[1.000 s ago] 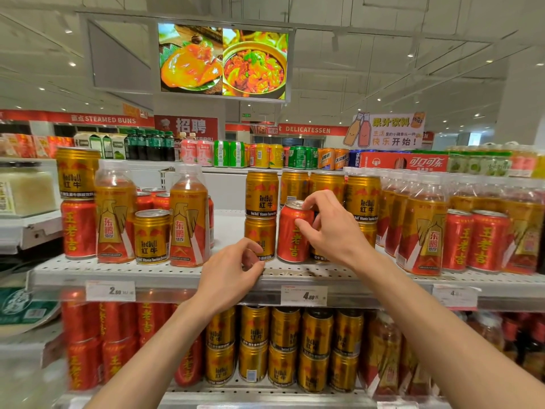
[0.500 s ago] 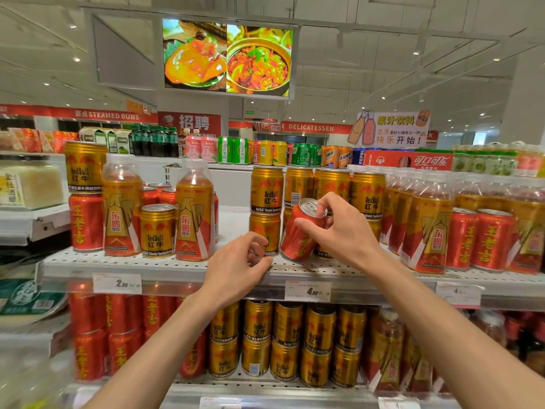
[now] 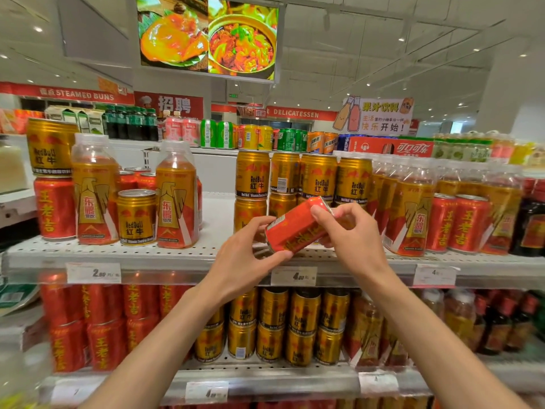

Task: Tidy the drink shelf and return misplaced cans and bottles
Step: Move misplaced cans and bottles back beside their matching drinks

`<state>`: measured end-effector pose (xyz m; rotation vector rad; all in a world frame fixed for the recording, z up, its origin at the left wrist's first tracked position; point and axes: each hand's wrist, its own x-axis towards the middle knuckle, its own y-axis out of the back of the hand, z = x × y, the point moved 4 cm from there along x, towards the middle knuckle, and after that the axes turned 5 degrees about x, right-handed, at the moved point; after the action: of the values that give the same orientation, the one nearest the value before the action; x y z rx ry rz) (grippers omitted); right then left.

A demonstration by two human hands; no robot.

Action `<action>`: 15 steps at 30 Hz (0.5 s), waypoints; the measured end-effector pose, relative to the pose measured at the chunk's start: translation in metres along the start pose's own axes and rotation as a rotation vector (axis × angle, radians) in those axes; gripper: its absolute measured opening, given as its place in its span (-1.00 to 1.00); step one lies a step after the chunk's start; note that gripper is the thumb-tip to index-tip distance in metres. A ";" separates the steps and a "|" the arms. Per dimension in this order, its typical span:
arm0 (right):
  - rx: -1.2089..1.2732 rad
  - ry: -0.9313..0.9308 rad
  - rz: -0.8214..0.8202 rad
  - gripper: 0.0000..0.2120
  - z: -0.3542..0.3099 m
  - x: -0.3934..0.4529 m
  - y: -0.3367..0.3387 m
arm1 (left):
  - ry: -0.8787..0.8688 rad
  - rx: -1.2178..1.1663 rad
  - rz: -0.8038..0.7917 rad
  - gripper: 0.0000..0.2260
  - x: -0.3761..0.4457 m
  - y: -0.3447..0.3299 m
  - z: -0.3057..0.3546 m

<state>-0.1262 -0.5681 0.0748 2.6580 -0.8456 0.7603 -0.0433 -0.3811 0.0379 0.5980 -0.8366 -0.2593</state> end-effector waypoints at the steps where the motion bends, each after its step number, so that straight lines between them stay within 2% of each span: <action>1: 0.029 -0.017 0.010 -0.57 0.000 -0.004 0.005 | -0.007 -0.023 -0.006 -0.39 -0.001 -0.001 0.004; 6: 0.104 -0.088 -0.001 -0.61 0.008 -0.023 0.031 | -0.003 -0.107 -0.013 -0.42 -0.012 -0.007 0.024; 15: 0.249 -0.241 -0.122 -0.58 0.034 -0.043 0.047 | 0.047 -0.043 -0.082 -0.46 -0.032 -0.003 0.041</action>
<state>-0.1705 -0.5989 0.0269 3.0376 -0.6718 0.5544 -0.0953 -0.3852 0.0379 0.5969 -0.7610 -0.3356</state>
